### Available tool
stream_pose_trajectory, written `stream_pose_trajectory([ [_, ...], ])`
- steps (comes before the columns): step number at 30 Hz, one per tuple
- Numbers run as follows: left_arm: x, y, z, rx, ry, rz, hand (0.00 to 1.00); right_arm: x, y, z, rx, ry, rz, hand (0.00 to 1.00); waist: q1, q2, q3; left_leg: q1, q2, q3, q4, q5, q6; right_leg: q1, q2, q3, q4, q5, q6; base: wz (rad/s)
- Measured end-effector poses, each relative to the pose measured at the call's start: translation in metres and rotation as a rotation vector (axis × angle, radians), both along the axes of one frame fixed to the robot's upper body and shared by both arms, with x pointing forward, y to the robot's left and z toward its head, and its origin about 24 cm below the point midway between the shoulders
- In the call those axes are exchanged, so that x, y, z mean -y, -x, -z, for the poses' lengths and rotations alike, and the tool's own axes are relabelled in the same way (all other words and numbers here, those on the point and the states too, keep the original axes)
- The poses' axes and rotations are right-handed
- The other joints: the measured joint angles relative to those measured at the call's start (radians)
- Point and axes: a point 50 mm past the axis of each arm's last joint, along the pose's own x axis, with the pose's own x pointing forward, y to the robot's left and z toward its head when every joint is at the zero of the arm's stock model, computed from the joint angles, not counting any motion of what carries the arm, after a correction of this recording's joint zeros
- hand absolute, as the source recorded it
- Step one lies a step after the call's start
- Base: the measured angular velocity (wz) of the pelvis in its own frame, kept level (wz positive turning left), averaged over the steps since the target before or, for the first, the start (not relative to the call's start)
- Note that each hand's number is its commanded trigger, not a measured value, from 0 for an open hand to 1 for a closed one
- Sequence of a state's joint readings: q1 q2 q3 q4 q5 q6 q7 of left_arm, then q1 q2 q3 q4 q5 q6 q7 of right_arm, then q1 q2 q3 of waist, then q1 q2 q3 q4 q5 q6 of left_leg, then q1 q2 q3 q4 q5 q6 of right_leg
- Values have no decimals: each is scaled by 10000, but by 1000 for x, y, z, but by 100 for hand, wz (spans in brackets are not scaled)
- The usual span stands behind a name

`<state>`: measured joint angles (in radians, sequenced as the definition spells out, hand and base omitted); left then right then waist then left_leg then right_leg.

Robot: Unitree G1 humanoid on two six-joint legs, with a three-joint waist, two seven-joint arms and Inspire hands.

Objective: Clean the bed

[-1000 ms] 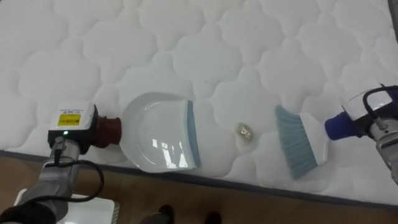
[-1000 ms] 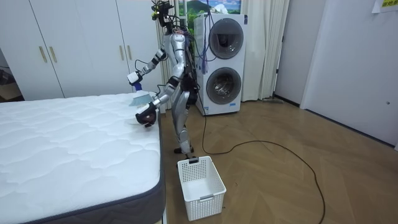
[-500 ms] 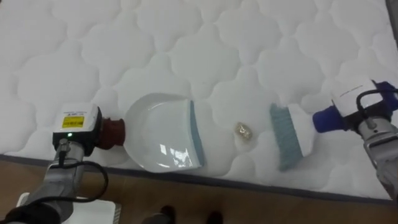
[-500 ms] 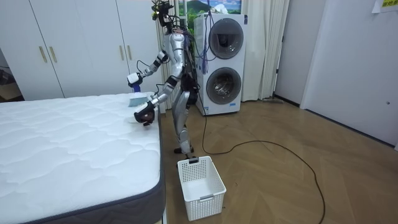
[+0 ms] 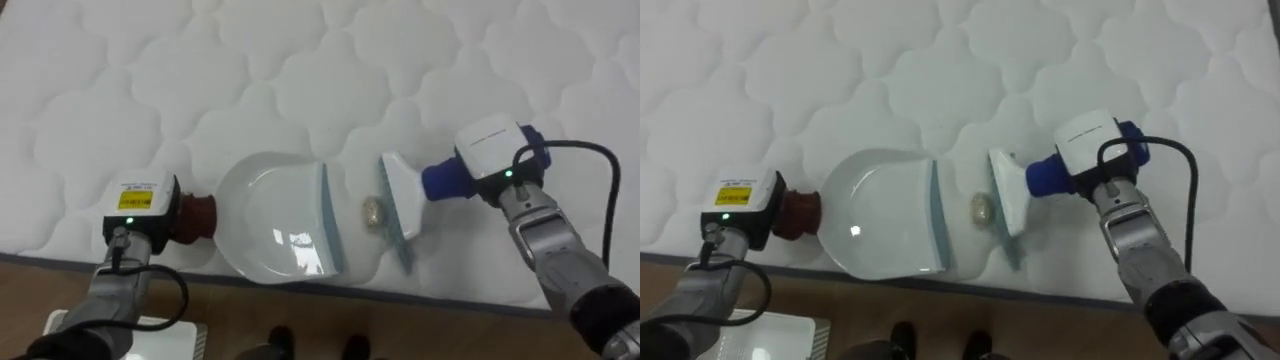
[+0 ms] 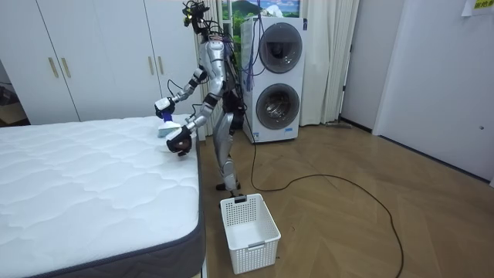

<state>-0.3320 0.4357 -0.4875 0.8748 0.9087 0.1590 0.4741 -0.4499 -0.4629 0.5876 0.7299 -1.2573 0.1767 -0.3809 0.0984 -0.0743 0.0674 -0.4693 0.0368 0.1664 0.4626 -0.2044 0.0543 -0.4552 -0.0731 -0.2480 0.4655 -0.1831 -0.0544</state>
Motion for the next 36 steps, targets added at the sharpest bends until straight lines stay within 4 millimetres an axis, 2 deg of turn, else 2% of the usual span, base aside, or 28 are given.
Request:
stream_pose_trajectory([
  [3, -2, 1, 1, -32, -38, -133, 100, -17, -1, -7, 172, -330, -521, 100, -130, 1, -1, -1, -18, -5, -21, 0, 0, -10, -3, 12, 2, -7, 12, 0],
  [8, -2, 2, 1, -25, -47, -122, 100, -40, -1, -12, 121, -1563, -903, 100, -124, 7, -9, -8, -14, -10, 12, 0, 1, -11, 0, -6, 20, -7, 12, 0],
  [13, 0, 3, 3, -58, -113, -60, 100, -63, 6, -9, -390, -2835, -1261, 100, -119, 60, -96, -60, -24, -77, 137, -1, 3, -15, 17, -17, 111, -8, 14, 2],
  [16, 3, 3, 4, -80, -120, -81, 100, -66, 10, -2, -986, -3420, -1176, 100, -109, 135, -137, -57, -68, -106, 148, 13, 29, -27, -24, -16, 188, -17, 29, 3],
  [24, 10, 8, 10, -260, -12, 13, 100, -68, 11, 1, -1808, -5016, -869, 100, -184, 420, -196, 54, -168, -39, 94, 66, 112, -23, -243, 9, 387, -71, 58, 0],
  [29, 9, 13, 15, -390, 16, -25, 100, -68, 11, 3, -2242, -5155, -783, 100, -297, 415, -197, 62, -300, -26, 60, 105, 157, -124, -415, 11, 568, -241, 89, 4],
  [36, 7, 20, 18, -237, 34, 33, 100, -67, 11, 1, -2384, -5604, -841, 100, -388, 401, -204, 70, -329, 2, 17, 115, 172, -131, -445, 7, 574, -247, 111, 1],
])
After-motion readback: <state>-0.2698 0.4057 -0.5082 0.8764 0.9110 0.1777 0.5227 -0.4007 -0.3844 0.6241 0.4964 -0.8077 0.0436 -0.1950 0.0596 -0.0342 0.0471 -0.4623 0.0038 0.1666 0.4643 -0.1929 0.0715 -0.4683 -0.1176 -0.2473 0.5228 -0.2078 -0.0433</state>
